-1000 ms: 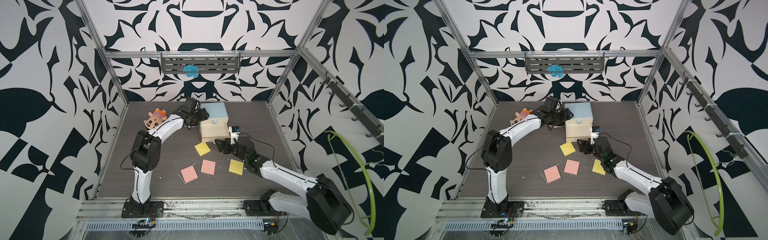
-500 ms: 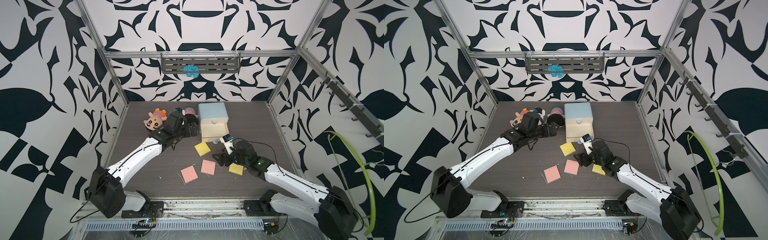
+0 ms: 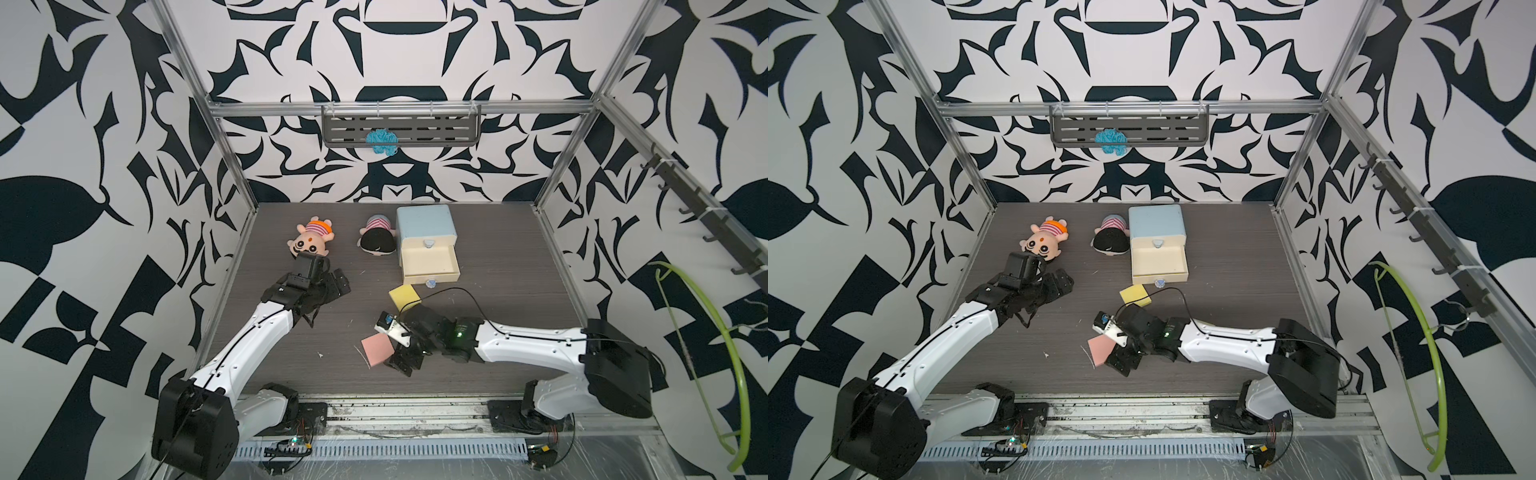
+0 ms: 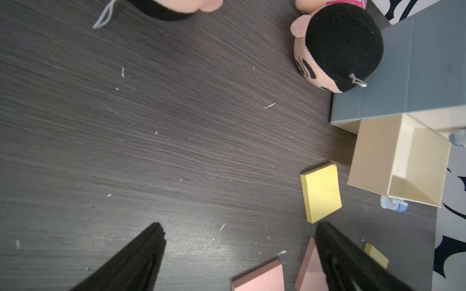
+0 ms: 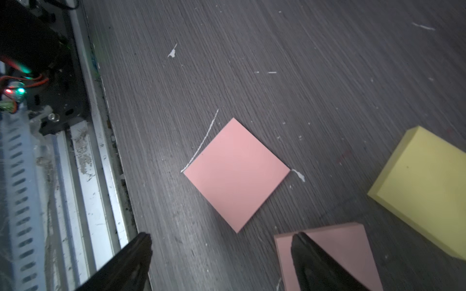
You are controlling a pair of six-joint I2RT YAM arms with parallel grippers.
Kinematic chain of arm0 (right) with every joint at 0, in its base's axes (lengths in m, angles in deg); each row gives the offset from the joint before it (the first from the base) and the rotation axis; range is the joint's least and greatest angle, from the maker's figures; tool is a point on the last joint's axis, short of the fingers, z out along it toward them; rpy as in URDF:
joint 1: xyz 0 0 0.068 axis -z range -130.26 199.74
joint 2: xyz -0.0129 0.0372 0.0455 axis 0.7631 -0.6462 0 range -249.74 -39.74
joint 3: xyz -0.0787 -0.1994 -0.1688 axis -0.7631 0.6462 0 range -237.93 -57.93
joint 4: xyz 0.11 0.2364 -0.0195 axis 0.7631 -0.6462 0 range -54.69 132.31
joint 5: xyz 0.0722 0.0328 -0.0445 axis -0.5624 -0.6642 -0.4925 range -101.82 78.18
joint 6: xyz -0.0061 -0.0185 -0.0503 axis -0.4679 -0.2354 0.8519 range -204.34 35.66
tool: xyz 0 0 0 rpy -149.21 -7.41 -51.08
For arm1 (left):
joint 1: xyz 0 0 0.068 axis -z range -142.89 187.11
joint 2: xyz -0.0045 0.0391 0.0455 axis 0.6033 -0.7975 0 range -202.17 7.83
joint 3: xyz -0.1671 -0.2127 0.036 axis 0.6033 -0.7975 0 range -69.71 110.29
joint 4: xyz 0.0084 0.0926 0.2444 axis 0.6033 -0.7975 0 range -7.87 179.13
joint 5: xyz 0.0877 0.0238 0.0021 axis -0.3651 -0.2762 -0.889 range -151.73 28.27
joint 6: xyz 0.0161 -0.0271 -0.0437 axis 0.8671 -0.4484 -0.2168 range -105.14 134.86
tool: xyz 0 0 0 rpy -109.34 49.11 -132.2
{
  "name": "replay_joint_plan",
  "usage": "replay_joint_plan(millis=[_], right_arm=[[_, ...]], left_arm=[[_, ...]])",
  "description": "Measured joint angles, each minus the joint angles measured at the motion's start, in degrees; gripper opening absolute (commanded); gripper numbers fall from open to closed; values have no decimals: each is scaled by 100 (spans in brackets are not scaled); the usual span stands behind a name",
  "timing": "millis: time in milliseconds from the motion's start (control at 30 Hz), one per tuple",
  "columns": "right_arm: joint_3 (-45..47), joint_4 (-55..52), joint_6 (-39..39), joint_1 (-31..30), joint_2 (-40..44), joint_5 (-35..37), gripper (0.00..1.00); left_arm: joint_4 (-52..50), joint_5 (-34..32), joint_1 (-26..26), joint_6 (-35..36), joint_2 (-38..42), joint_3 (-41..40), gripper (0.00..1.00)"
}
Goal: Please put the sticky notes in the drawer by color
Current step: Pick up the sticky notes from the center of the board.
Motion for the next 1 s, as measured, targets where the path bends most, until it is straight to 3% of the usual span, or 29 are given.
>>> replay_joint_plan(millis=[433,733,1000], right_arm=[[-2087,-1438,-2503,-833,-2065,2229,98],[-2684,-2227,-3171,-890,-2684,2426,98],[-2754,-2317,-3418,-741,-2787,2166,97]], left_arm=[[-149,275,-170,289,74,-9,99],[-146,400,-168,448,81,-133,99],[-151,400,-170,444,245,-201,99]])
